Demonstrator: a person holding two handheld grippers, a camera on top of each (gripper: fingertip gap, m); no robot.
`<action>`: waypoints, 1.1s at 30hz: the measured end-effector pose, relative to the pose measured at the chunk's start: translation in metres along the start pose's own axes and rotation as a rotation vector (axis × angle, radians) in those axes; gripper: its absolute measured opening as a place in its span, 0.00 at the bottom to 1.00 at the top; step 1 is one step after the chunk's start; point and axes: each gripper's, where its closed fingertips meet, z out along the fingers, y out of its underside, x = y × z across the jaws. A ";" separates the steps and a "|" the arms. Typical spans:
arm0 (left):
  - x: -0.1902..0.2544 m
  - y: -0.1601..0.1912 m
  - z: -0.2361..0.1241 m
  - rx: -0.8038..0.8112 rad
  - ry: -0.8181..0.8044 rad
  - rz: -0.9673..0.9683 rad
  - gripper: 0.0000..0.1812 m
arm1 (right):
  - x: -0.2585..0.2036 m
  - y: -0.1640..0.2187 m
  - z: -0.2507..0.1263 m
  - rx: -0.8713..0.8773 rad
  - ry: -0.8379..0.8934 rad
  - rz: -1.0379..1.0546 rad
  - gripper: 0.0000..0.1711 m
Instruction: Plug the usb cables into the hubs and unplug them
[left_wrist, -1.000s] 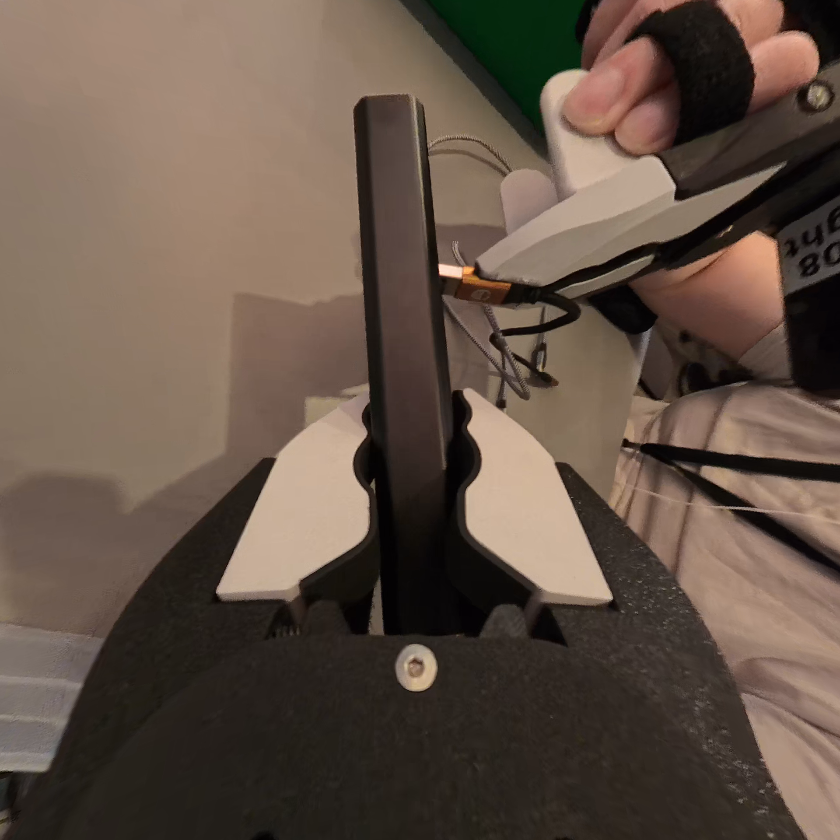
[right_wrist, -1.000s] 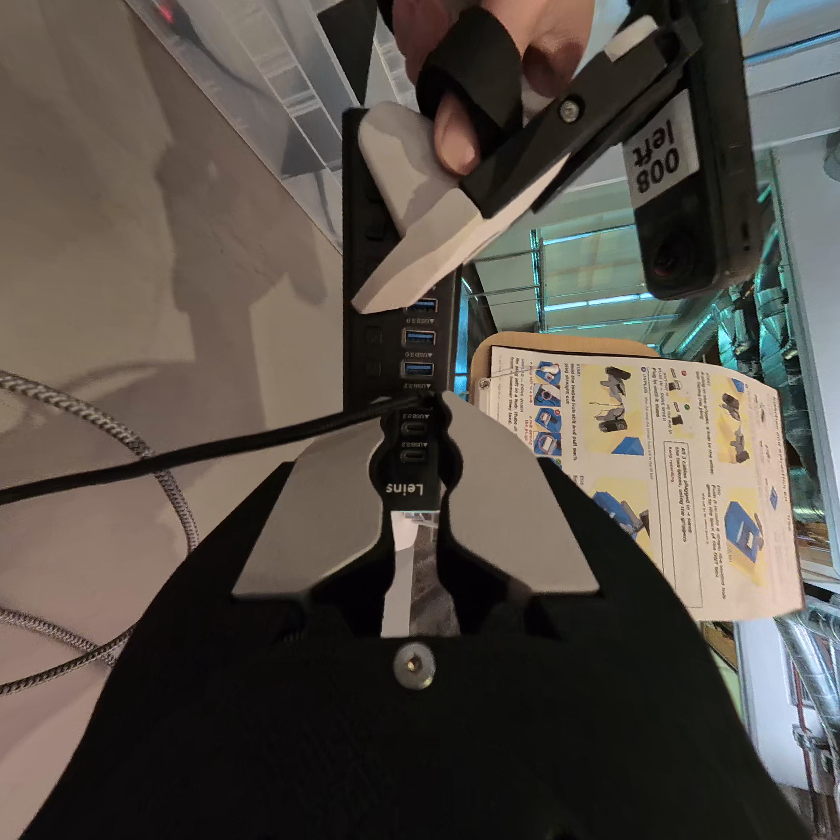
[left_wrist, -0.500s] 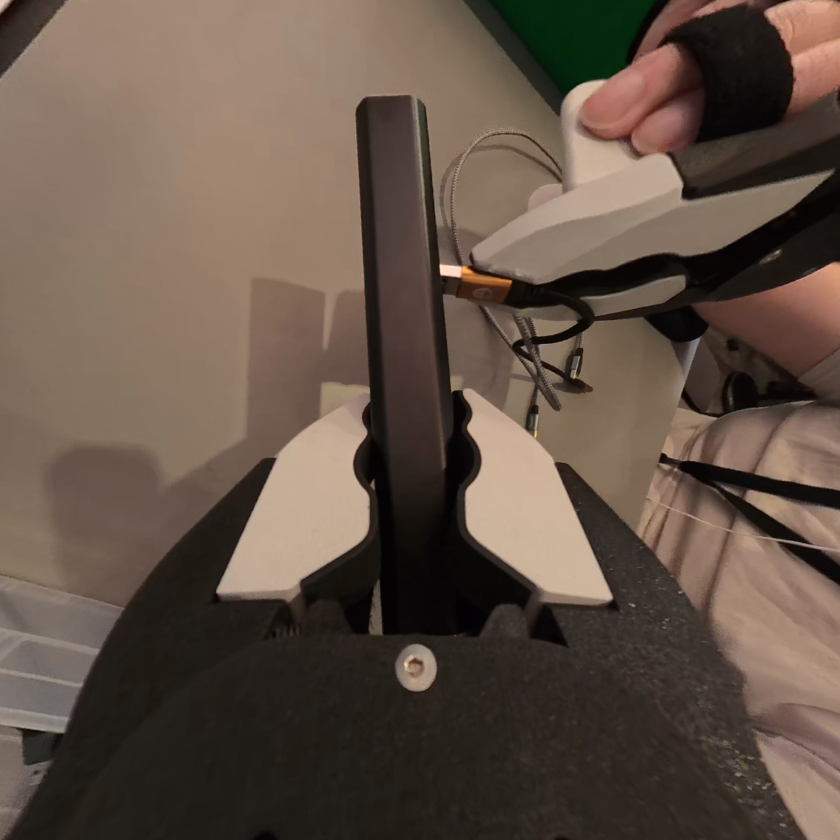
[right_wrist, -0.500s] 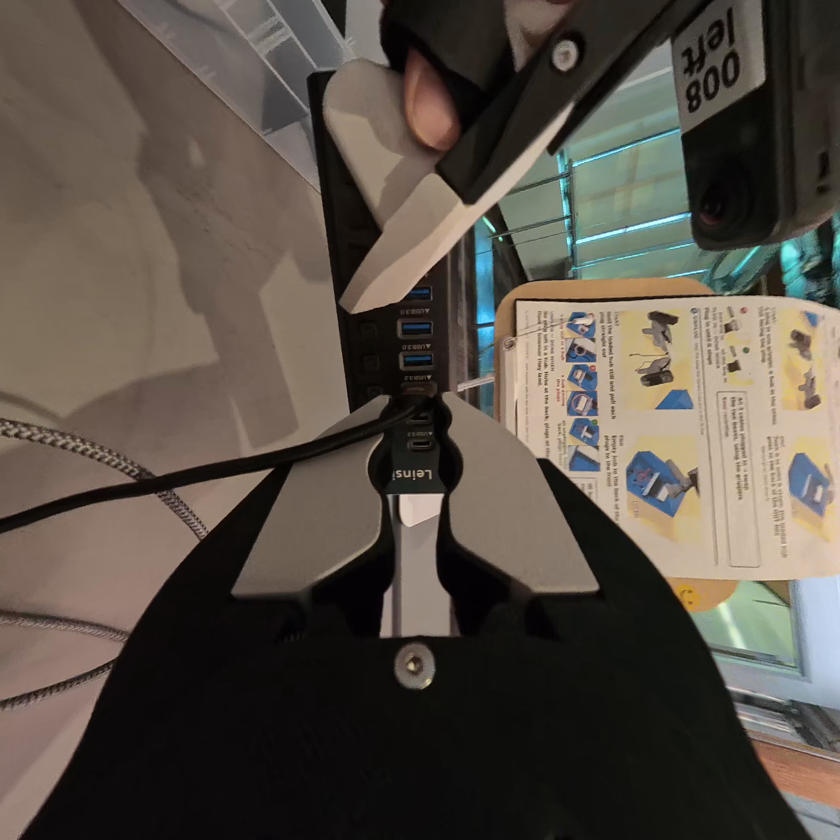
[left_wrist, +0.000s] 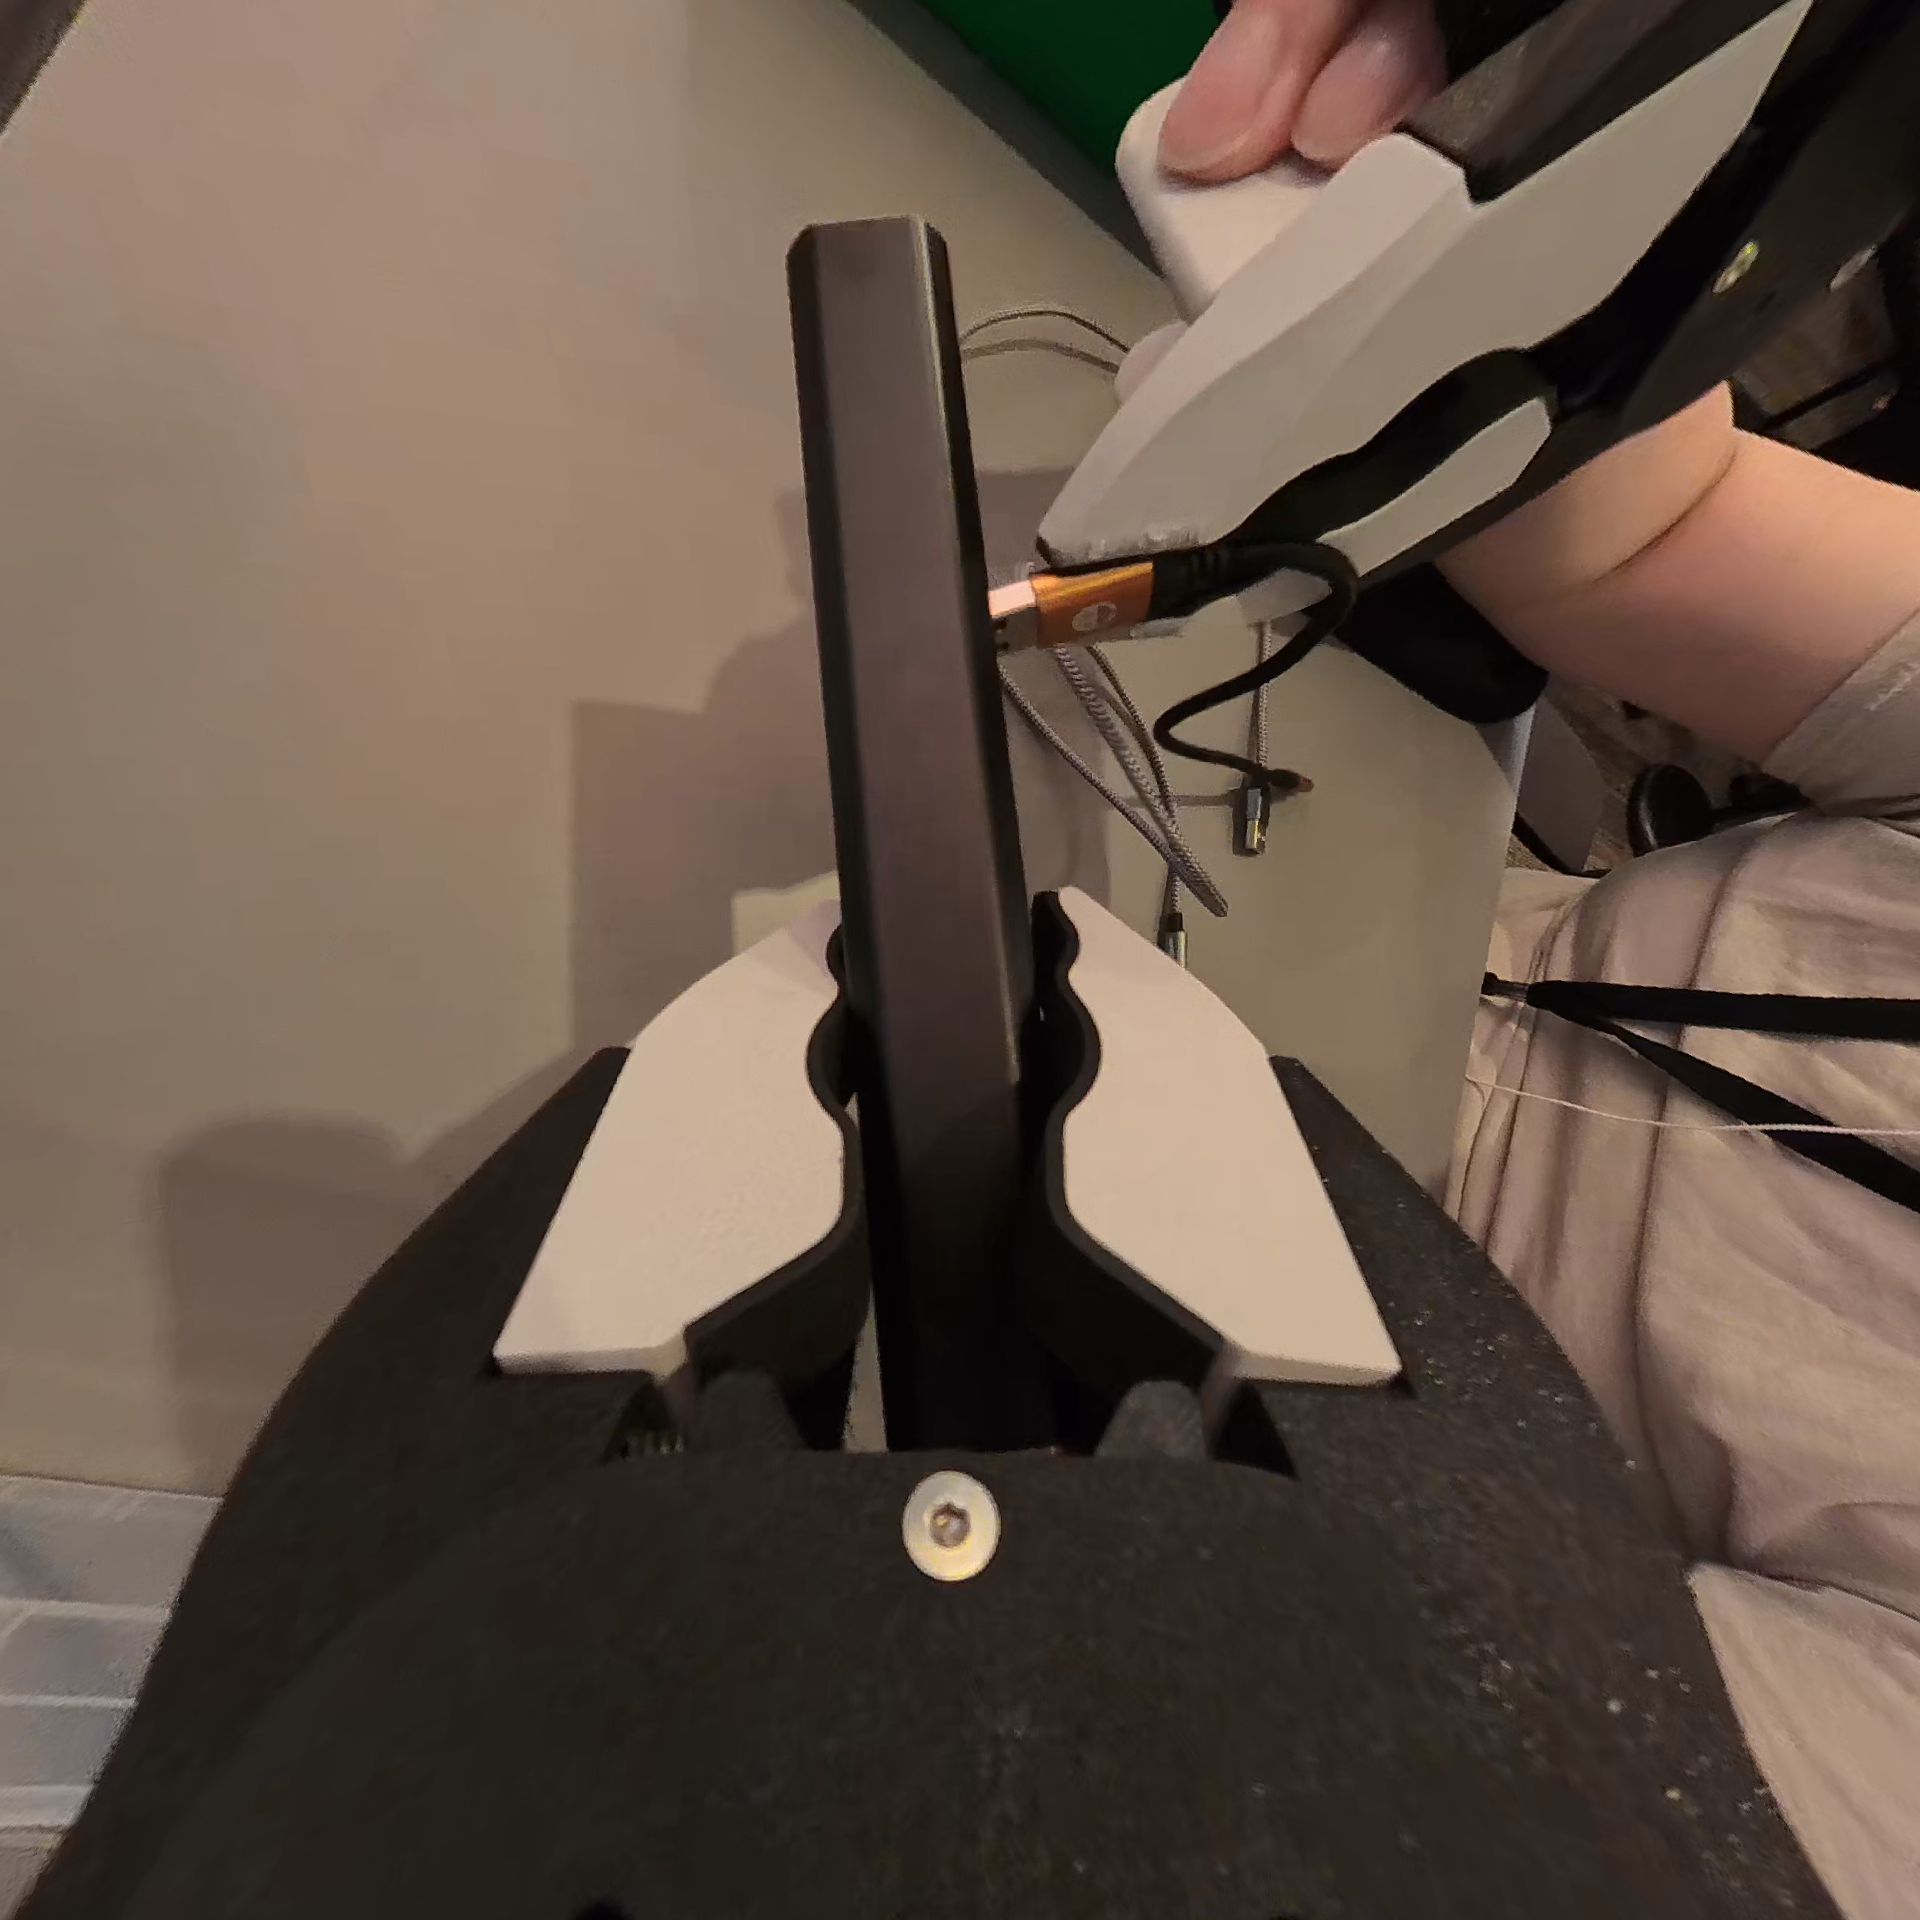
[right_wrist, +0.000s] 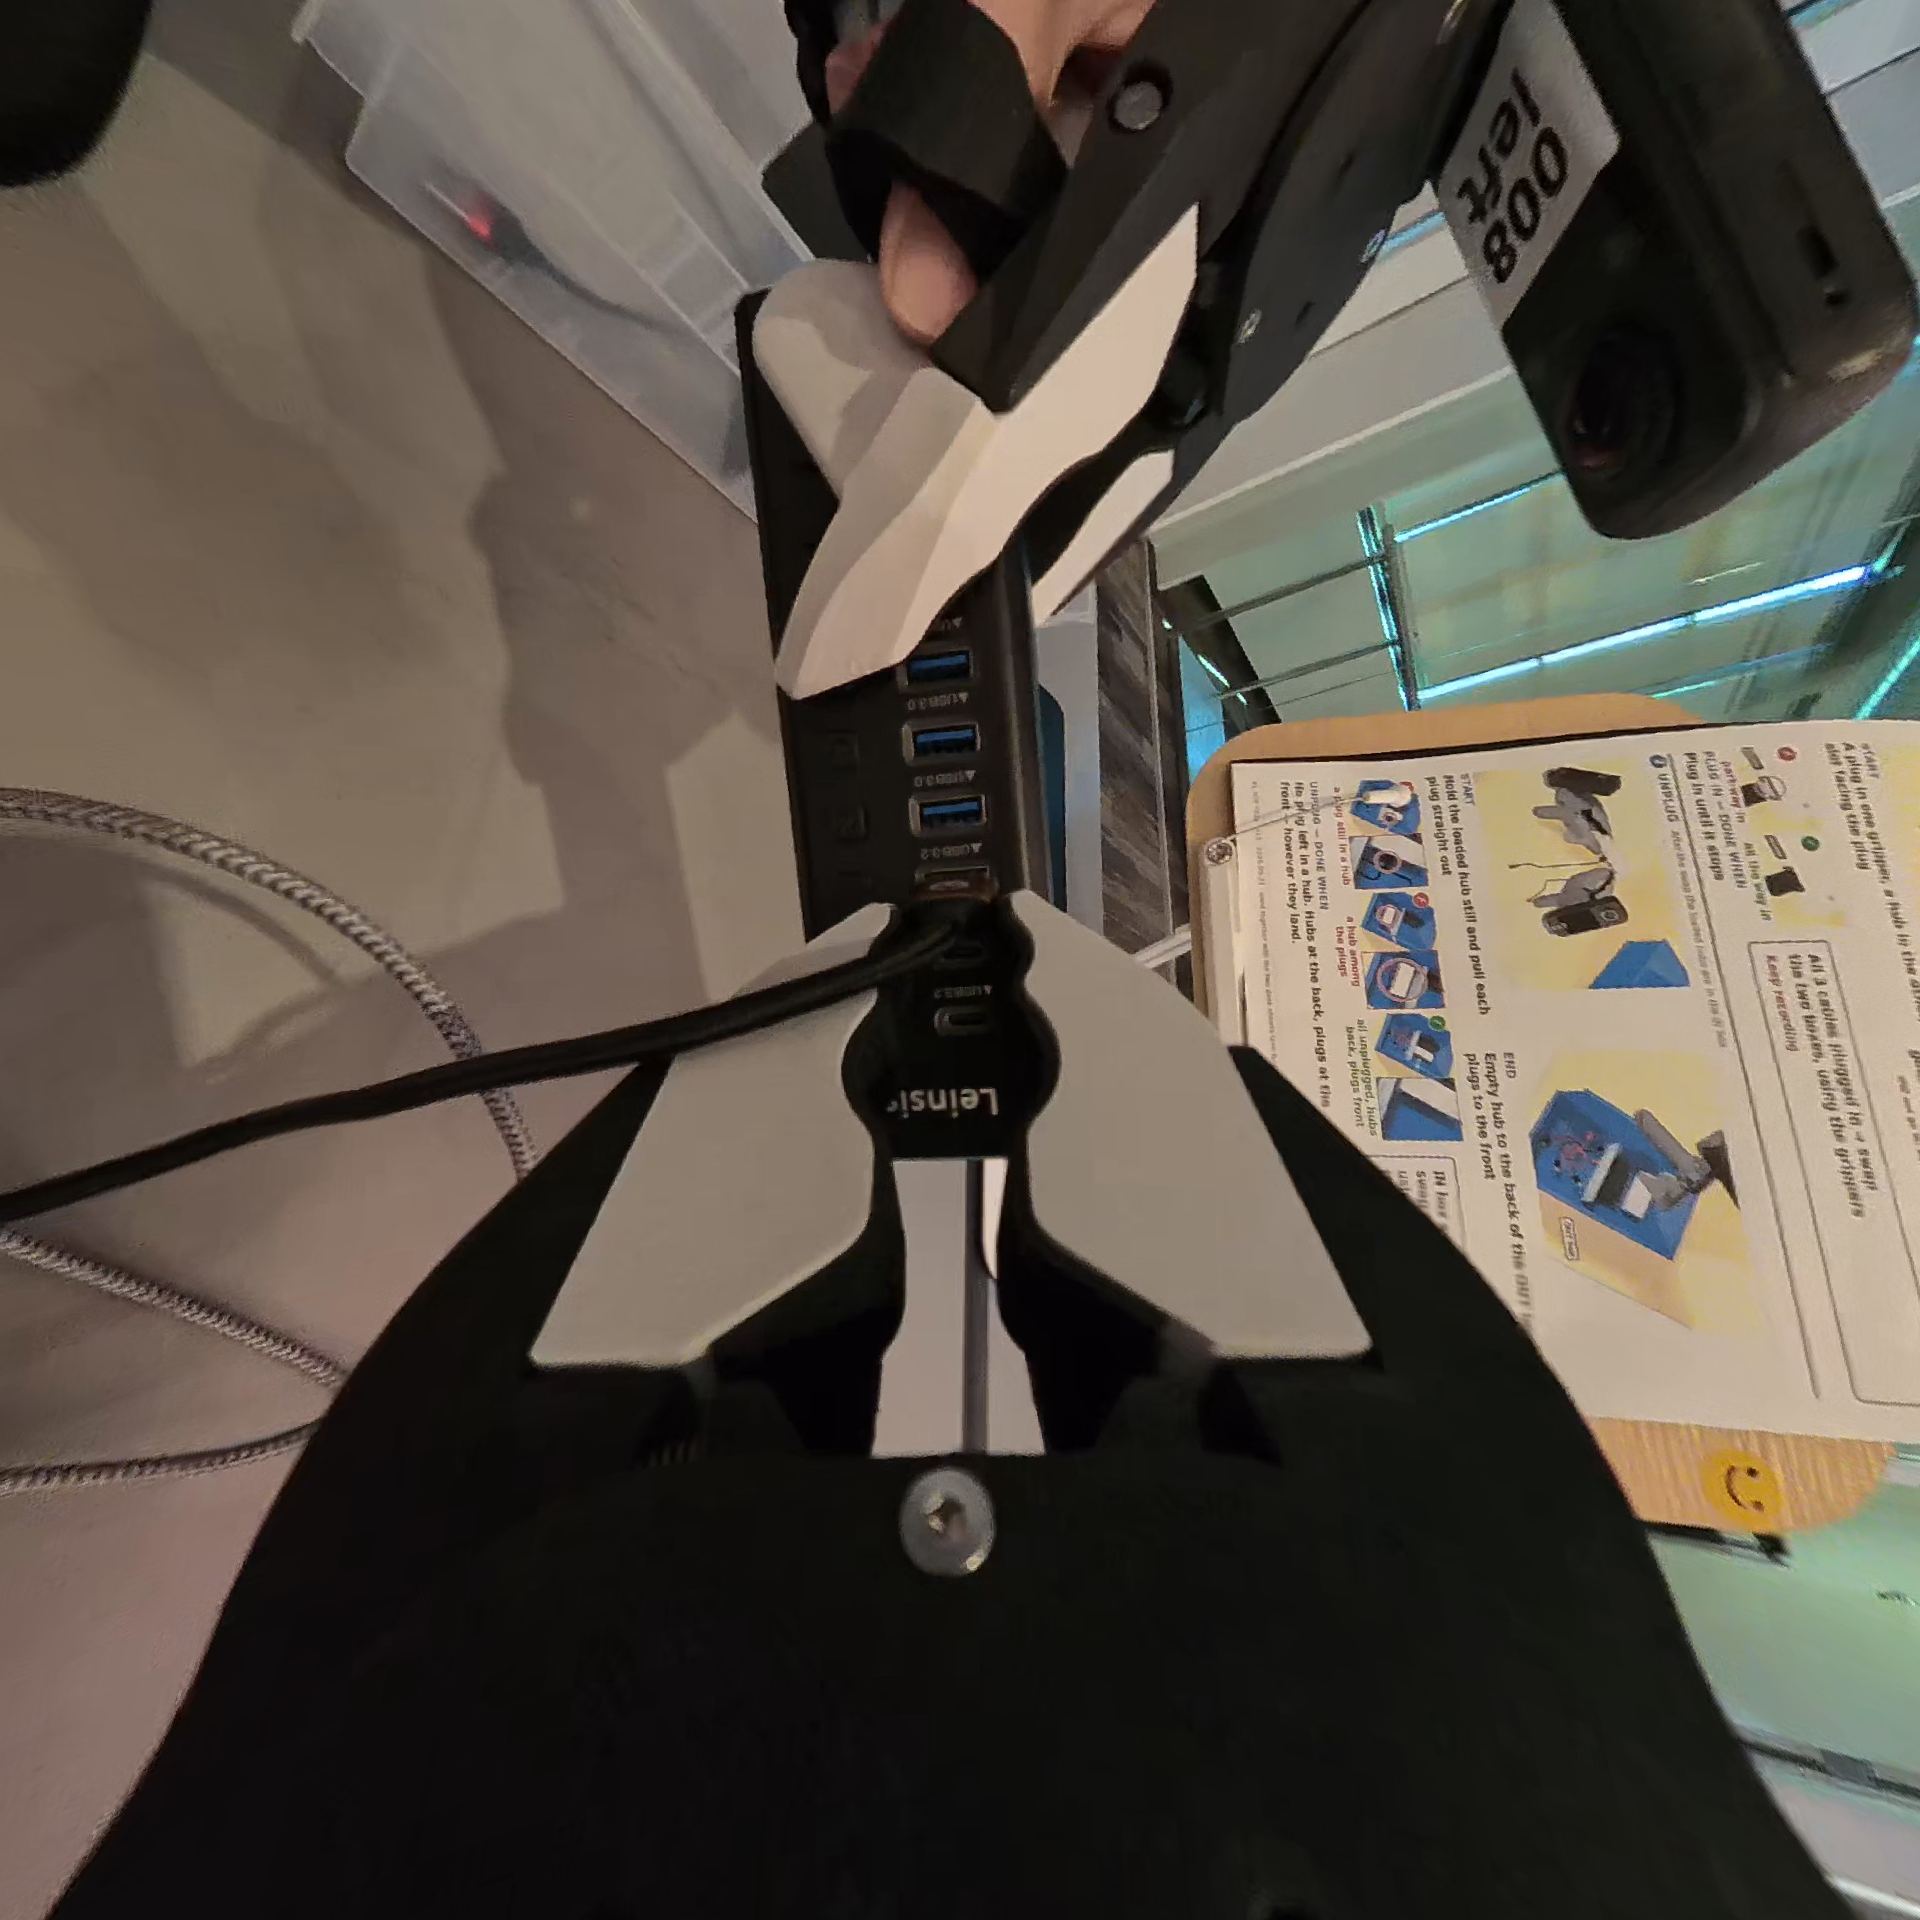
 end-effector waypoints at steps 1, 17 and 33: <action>-0.001 0.000 0.000 0.000 -0.006 -0.008 0.17 | 0.001 0.001 0.001 -0.010 0.012 -0.015 0.10; -0.014 -0.001 0.000 -0.011 -0.138 -0.016 0.17 | 0.005 0.010 0.017 -0.137 0.127 -0.101 0.09; -0.021 -0.018 -0.010 0.075 -0.241 0.007 0.16 | 0.025 0.012 0.016 -0.148 0.323 -0.163 0.10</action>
